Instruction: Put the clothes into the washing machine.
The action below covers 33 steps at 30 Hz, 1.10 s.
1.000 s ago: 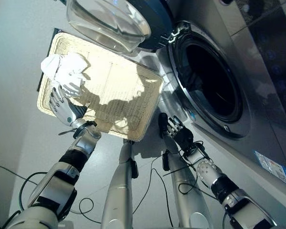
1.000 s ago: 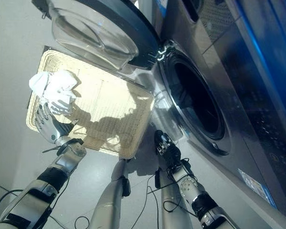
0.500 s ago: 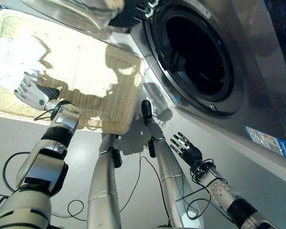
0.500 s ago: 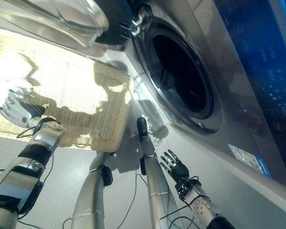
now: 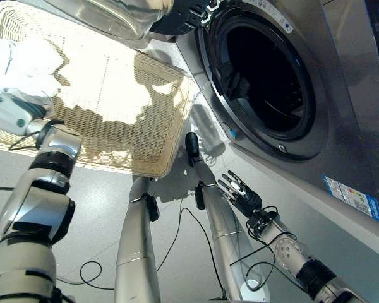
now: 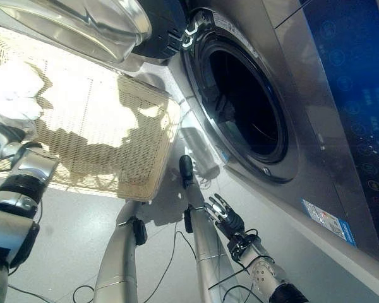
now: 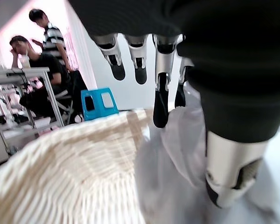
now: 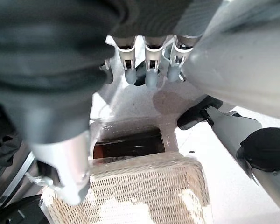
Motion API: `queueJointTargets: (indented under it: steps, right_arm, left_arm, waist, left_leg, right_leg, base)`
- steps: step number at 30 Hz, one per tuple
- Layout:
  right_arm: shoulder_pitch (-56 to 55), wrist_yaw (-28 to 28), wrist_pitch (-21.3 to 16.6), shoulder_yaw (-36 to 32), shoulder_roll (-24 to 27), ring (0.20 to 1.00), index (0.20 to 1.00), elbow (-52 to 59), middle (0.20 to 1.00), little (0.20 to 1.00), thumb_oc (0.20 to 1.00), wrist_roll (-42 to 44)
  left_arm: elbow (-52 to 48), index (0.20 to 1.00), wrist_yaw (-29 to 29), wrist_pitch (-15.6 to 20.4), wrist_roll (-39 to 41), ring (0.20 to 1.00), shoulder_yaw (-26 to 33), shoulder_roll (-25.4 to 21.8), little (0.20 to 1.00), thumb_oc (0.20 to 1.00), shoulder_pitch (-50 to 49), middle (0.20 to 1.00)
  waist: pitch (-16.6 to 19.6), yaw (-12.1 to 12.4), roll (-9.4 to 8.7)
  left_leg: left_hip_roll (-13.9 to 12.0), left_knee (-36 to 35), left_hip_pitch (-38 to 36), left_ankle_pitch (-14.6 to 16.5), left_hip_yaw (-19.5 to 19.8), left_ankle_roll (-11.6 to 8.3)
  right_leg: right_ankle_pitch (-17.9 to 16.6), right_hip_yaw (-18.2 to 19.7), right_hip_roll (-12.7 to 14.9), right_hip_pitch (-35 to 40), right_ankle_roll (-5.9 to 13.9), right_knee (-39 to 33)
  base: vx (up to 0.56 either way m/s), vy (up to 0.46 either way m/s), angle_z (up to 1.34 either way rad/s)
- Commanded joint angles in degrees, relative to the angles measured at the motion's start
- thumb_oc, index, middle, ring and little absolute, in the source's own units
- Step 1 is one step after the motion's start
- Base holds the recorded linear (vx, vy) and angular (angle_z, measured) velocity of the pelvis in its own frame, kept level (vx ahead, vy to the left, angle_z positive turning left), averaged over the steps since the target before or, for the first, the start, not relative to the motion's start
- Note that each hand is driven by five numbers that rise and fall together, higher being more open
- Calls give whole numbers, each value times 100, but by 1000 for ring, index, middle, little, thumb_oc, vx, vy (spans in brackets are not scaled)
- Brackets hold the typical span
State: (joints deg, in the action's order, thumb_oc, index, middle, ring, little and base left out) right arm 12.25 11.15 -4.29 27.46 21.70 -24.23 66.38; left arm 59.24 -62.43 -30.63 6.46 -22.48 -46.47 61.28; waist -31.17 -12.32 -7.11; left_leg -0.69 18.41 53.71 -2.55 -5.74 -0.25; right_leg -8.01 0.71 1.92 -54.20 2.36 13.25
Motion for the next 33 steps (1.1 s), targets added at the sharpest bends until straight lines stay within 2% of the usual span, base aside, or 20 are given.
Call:
queueJointTargets:
  steps: [1,4,5,6,7,8,9,10,11,12,13,17,20,21,22,23,24,25,27,33]
  right_arm:
    - [-150,84,-77,64,-36,1000,1000,128,1000,1000,1000,-13]
    - [-111,24,-53,50,-62,1000,1000,125,1000,1000,1000,7]
    - [-6,6,-36,21,-74,1000,1000,133,1000,1000,1000,-3]
    - [-63,-5,-28,62,-86,1000,1000,134,1000,1000,1000,11]
    - [3,-10,-30,36,-75,1000,1000,148,1000,1000,1000,11]
    - [7,4,-36,43,-87,1000,1000,128,1000,1000,1000,10]
    - [-54,4,-31,82,-93,1000,1000,121,1000,1000,1000,16]
    - [9,1,-33,54,-83,1000,1000,140,1000,1000,1000,13]
    - [9,0,-32,53,-84,1000,1000,140,1000,1000,1000,13]
    - [26,-4,-24,59,-86,1000,1000,144,1000,1000,1000,7]
    - [-39,-37,-31,100,-94,1000,1000,169,1000,1000,1000,37]
    - [-31,25,-18,72,-37,1000,1000,204,1000,1000,1000,84]
    - [-26,66,-28,61,7,1000,1000,237,1000,1000,1000,126]
    - [-20,62,-15,58,26,1000,1000,263,1000,1000,1000,153]
    - [-7,79,-9,47,29,1000,1000,270,1000,1000,1000,148]
    - [-1,102,-19,55,43,1000,1000,277,1000,1000,1000,155]
    - [4,104,-18,55,43,1000,1000,280,1000,1000,1000,154]
    - [27,120,-19,77,43,1000,1000,294,1000,1000,1000,161]
    - [36,118,9,73,66,1000,1000,350,1000,1000,1000,190]
    - [18,145,36,115,103,1000,1000,442,1000,1000,1000,120]
  left_arm:
    - [132,1000,-58,112,-160,1000,17,-494,1000,1000,-42,1000]
    - [177,1000,-43,445,-64,1000,23,-484,1000,1000,34,1000]
    - [186,1000,62,608,23,1000,36,-475,1000,1000,194,1000]
    - [203,1000,135,671,29,1000,17,-458,1000,1000,155,1000]
    - [205,1000,157,697,28,1000,31,-466,1000,1000,236,1000]
    - [252,1000,497,818,-28,1000,22,-450,1000,1000,316,1000]
    - [272,959,633,836,-26,959,-6,-435,959,959,278,959]
    - [272,896,687,852,-19,896,0,-439,896,896,358,896]
    - [274,896,688,853,-19,896,-2,-440,896,896,362,896]
    - [339,796,1073,933,-28,796,-54,-405,796,796,442,796]
    - [364,878,1409,966,-10,878,-114,-341,878,878,414,878]
    - [489,875,1839,892,-169,875,-280,-372,875,875,622,875]
    - [638,765,2242,788,-194,765,-476,-421,765,765,830,765]
    - [682,758,2397,722,-211,758,-532,-422,758,758,874,758]
    - [721,561,2551,695,-232,561,-585,-425,561,561,924,561]
    - [762,442,2663,641,-306,442,-644,-423,442,442,977,442]
    - [776,379,2691,618,-328,379,-666,-422,379,379,989,379]
    - [821,200,2935,598,-374,200,-759,-413,200,200,1038,200]
    - [830,200,3206,525,-665,200,-852,-408,200,200,1044,200]
    - [634,200,3339,437,-1025,200,-953,-340,200,200,881,200]
  waist:
    - [137,100,-154]
    - [137,110,-141]
    - [137,61,-173]
    - [137,100,-153]
    - [137,60,-179]
    - [137,59,-191]
    - [137,93,-175]
    - [137,50,-208]
    - [137,51,-208]
    - [137,30,-234]
    - [137,55,-221]
    - [137,12,-240]
    - [137,-18,-262]
    - [137,-29,-266]
    - [137,-40,-264]
    - [137,-45,-266]
    - [137,-46,-266]
    - [137,-60,-270]
    - [137,-61,-273]
    - [137,-31,-267]
  left_leg:
    - [297,171,-308,432,-220,-152]
    - [301,158,-321,438,-187,-153]
    - [339,143,-133,271,-258,-117]
    - [313,168,-286,440,-163,-148]
    - [341,160,-120,281,-247,-116]
    - [348,193,-90,296,-221,-112]
    - [322,212,-239,461,-129,-141]
    - [349,193,-74,297,-216,-110]
    - [349,193,-72,297,-216,-110]
    - [349,189,-34,292,-207,-106]
    - [312,211,-167,472,-110,-131]
    - [307,179,-93,451,-93,-128]
    - [298,194,2,439,-83,-135]
    - [296,192,28,432,-79,-140]
    - [290,188,61,422,-79,-148]
    - [290,185,106,416,-73,-149]
    - [288,186,119,414,-73,-150]
    - [281,194,161,415,-77,-156]
    - [283,207,218,411,-78,-164]
    - [273,109,216,350,-55,-176]
  right_leg:
    - [-209,15,-365,153,239,-358]
    - [-195,8,-360,159,220,-358]
    - [-340,14,-310,-31,183,-377]
    - [-190,10,-356,120,211,-342]
    - [-332,11,-312,-43,180,-363]
    - [-324,8,-320,-60,176,-349]
    - [-176,3,-372,94,203,-325]
    - [-322,6,-332,-67,171,-355]
    - [-322,6,-332,-69,171,-354]
    - [-323,5,-350,-99,165,-355]
    - [-166,6,-415,31,187,-315]
    - [-177,26,-437,-45,179,-316]
    - [-196,26,-442,-122,178,-318]
    - [-203,25,-441,-139,180,-328]
    - [-209,25,-439,-173,181,-329]
    - [-220,24,-437,-219,178,-332]
    - [-223,23,-436,-233,178,-332]
    - [-236,19,-430,-278,178,-332]
    - [-237,6,-429,-324,169,-335]
    - [-211,-20,-434,-326,148,-341]
  base:
    - [0,0,0]
    - [-7,-27,2]
    - [14,-31,3]
    - [-38,-48,5]
    - [19,-26,13]
    - [17,-20,16]
    - [17,-17,15]
    - [5,-1,8]
    - [-40,-24,5]
    - [70,15,4]
    - [73,17,1]
    - [18,6,0]
    - [0,0,0]
    - [0,0,0]
    - [0,0,0]
    - [0,0,0]
    - [0,0,0]
    - [0,0,0]
    - [0,0,0]
    - [0,0,0]
